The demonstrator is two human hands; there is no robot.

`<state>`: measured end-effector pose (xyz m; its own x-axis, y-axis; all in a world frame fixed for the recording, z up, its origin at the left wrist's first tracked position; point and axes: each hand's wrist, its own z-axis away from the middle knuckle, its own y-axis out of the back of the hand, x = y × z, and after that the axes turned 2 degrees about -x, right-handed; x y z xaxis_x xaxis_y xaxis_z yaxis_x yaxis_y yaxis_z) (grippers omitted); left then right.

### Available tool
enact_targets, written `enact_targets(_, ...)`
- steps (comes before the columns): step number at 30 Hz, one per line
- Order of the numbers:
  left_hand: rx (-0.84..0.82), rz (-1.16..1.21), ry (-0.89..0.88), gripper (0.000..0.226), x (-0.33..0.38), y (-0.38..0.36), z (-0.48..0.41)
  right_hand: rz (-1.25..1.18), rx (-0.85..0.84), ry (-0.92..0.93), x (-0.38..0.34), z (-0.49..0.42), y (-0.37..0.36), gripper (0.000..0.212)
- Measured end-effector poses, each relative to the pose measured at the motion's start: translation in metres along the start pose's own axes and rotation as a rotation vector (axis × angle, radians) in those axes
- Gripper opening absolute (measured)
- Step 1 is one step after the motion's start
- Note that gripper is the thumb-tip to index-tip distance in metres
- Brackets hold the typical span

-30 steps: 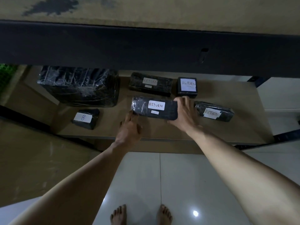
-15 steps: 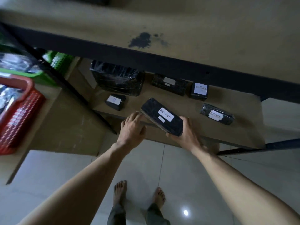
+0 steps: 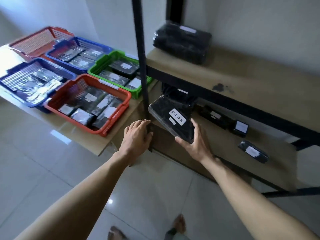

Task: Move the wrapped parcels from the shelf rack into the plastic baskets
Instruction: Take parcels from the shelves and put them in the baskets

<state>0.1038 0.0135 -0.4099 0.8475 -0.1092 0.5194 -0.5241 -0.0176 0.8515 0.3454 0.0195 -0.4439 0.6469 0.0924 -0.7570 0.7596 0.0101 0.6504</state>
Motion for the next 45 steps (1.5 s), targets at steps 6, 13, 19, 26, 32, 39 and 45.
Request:
enact_targets(6,0.034,-0.053,-0.047,0.043,-0.075,0.086,0.017,0.11,0.044,0.098,-0.093,-0.019,-0.058,0.1)
enact_targets(13,0.085,-0.081,-0.006,0.043,-0.169,0.167,0.027,0.245,0.097,0.175,-0.187,-0.035,-0.141,0.099)
enact_targets(19,0.121,-0.104,0.03,0.045,-0.24,0.215,0.032,0.291,0.065,0.231,-0.248,-0.055,-0.203,0.101)
enact_targets(26,0.145,-0.128,0.088,0.048,-0.314,0.257,0.003,0.258,0.021,0.245,-0.293,-0.114,-0.267,0.1)
enact_targets(32,0.144,-0.135,0.113,0.047,-0.384,0.296,-0.06,0.24,0.014,0.236,-0.331,-0.189,-0.326,0.1)
enact_targets(39,0.122,-0.147,0.099,0.047,-0.461,0.357,-0.153,0.245,0.018,0.205,-0.396,-0.3,-0.383,0.105)
enact_targets(45,0.144,-0.124,0.103,0.047,-0.518,0.395,-0.209,0.286,-0.014,0.195,-0.444,-0.37,-0.424,0.106)
